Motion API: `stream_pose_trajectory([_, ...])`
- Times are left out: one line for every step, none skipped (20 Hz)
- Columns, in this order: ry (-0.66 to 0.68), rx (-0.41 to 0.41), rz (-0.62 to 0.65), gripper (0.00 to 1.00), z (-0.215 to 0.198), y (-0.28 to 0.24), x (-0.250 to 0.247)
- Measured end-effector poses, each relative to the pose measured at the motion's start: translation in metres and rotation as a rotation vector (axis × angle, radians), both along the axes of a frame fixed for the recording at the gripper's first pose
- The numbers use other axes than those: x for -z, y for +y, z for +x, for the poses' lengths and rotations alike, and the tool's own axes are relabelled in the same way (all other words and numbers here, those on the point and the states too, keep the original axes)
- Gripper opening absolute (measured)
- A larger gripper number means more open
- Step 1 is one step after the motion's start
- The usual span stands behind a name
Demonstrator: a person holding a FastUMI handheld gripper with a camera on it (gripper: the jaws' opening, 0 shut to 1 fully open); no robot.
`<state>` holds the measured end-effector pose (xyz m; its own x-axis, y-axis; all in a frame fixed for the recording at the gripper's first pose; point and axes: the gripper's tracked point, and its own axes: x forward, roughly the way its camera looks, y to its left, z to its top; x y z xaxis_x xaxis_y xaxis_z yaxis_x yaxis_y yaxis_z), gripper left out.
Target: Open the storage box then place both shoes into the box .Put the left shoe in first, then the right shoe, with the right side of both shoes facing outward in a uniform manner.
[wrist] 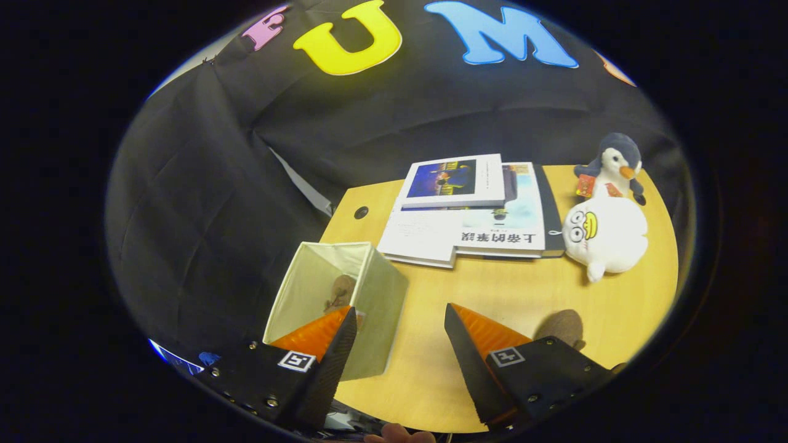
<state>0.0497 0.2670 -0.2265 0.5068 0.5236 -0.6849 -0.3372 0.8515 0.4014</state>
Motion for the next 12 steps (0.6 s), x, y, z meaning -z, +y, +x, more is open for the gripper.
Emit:
stream_pose_trajectory([-0.011,0.015,-0.004,0.87,0.0,-0.011,0.001])
stream_pose_trajectory([-0.019,0.035,-0.01,0.87,0.001,-0.025,0.003])
stream_pose_trajectory([-0.021,0.053,-0.015,0.87,0.002,-0.037,0.007])
stream_pose_trajectory([-0.025,0.07,-0.022,0.87,0.003,-0.05,0.01])
stream_pose_trajectory([-0.025,0.093,-0.037,0.87,0.004,-0.065,0.017])
stream_pose_trajectory([-0.028,0.122,-0.057,0.87,0.006,-0.082,0.023])
stream_pose_trajectory([-0.037,0.157,-0.077,0.88,0.008,-0.099,0.03])
stream_pose_trajectory([-0.044,0.173,-0.098,0.88,0.009,-0.114,0.036])
stream_pose_trajectory([-0.044,0.187,-0.117,0.88,0.008,-0.127,0.044])
stream_pose_trajectory([-0.04,0.196,-0.128,0.87,0.007,-0.137,0.05])
stream_pose_trajectory([-0.035,0.205,-0.136,0.87,0.004,-0.147,0.055])
stream_pose_trajectory([-0.023,0.218,-0.139,0.87,0.003,-0.155,0.061])
